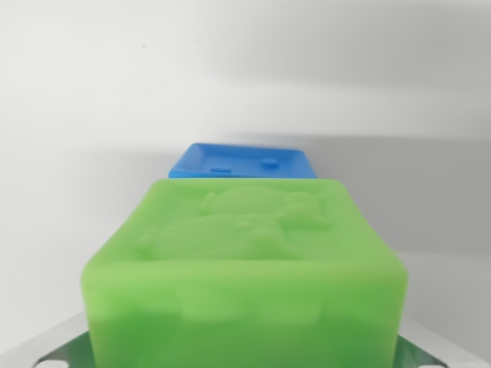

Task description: Stack cube

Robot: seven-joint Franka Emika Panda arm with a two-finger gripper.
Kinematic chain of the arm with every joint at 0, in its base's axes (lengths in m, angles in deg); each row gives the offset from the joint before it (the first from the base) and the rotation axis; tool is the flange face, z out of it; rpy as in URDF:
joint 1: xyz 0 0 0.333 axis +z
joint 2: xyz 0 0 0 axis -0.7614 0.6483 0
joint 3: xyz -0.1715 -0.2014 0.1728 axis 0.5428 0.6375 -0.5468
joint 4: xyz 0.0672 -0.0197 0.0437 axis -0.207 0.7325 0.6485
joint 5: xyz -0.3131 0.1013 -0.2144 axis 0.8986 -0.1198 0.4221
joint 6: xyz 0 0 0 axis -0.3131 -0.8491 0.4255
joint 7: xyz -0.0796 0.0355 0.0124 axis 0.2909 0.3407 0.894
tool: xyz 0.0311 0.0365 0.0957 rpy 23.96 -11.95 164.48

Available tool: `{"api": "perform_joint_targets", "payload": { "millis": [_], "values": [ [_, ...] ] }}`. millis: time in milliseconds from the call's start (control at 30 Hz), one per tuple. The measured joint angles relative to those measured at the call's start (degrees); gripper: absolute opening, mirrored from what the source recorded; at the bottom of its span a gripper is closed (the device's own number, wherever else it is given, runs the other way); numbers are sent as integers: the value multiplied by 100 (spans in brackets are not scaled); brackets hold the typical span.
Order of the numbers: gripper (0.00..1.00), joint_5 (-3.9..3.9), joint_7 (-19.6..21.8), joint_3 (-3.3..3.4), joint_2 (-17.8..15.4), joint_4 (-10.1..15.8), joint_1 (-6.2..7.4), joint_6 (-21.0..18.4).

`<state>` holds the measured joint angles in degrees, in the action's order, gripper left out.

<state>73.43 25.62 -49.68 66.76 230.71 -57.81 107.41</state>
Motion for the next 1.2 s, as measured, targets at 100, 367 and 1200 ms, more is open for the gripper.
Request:
{"api": "perform_joint_targets", "payload": {
  "millis": [100,367,1200],
  "values": [
    [0,-4,-3,-1,69,-9,0,59],
    [0,-12,-9,-5,228,-27,0,203],
    [100,-18,-13,-8,322,-44,0,280]
  ]
}}
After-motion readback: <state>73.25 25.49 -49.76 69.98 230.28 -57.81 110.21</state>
